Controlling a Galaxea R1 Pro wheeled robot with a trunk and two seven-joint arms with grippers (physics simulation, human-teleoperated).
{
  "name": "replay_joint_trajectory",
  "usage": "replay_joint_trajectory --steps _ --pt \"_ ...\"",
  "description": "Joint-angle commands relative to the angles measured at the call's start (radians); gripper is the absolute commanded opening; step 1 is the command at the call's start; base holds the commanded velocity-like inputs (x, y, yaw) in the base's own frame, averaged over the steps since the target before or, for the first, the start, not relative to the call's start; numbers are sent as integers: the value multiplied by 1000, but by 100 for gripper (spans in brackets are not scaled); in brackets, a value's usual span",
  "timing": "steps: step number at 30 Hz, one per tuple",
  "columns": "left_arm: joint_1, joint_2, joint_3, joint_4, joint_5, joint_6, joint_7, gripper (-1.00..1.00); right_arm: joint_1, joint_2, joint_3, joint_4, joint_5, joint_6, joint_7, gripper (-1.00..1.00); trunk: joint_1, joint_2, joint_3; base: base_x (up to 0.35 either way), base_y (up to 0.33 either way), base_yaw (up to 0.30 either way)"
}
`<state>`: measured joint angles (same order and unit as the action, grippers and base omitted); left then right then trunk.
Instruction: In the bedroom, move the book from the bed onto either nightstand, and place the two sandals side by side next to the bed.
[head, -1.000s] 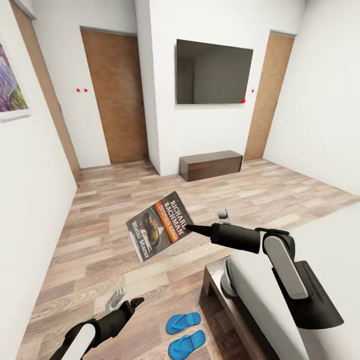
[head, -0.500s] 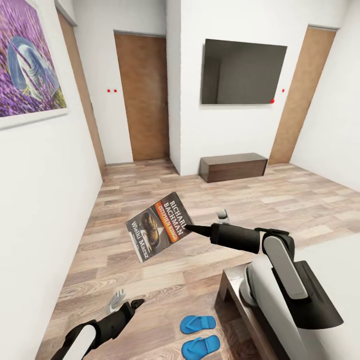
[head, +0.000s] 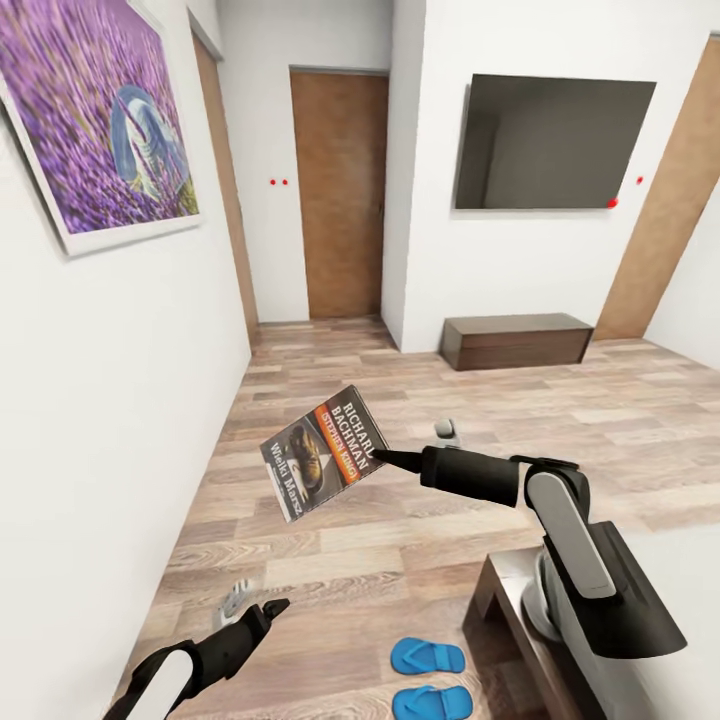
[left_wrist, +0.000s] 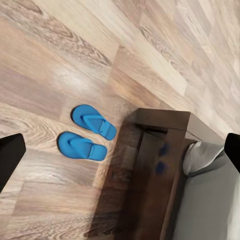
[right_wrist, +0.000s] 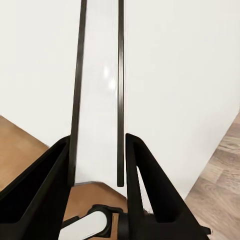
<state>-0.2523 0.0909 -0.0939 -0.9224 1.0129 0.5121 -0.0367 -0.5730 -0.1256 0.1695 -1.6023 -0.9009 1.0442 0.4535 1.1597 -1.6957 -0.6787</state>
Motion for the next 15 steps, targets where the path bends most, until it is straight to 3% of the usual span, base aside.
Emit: replay_joint_trajectory --steps 1,9,15 --pt "-1 1 -2 0 2 2 -2 100 -1 0 0 -1 -1 3 9 -100 0 -1 -1 73 148 285" --pt "-2 1 -4 0 3 2 -2 100 -1 -1 -1 -1 -2 3 7 -100 0 -1 -1 112 229 276" --pt "-2 0 -4 0 3 2 -2 100 -1 -1 -3 -1 -5 3 9 -100 0 -1 -1 130 284 87"
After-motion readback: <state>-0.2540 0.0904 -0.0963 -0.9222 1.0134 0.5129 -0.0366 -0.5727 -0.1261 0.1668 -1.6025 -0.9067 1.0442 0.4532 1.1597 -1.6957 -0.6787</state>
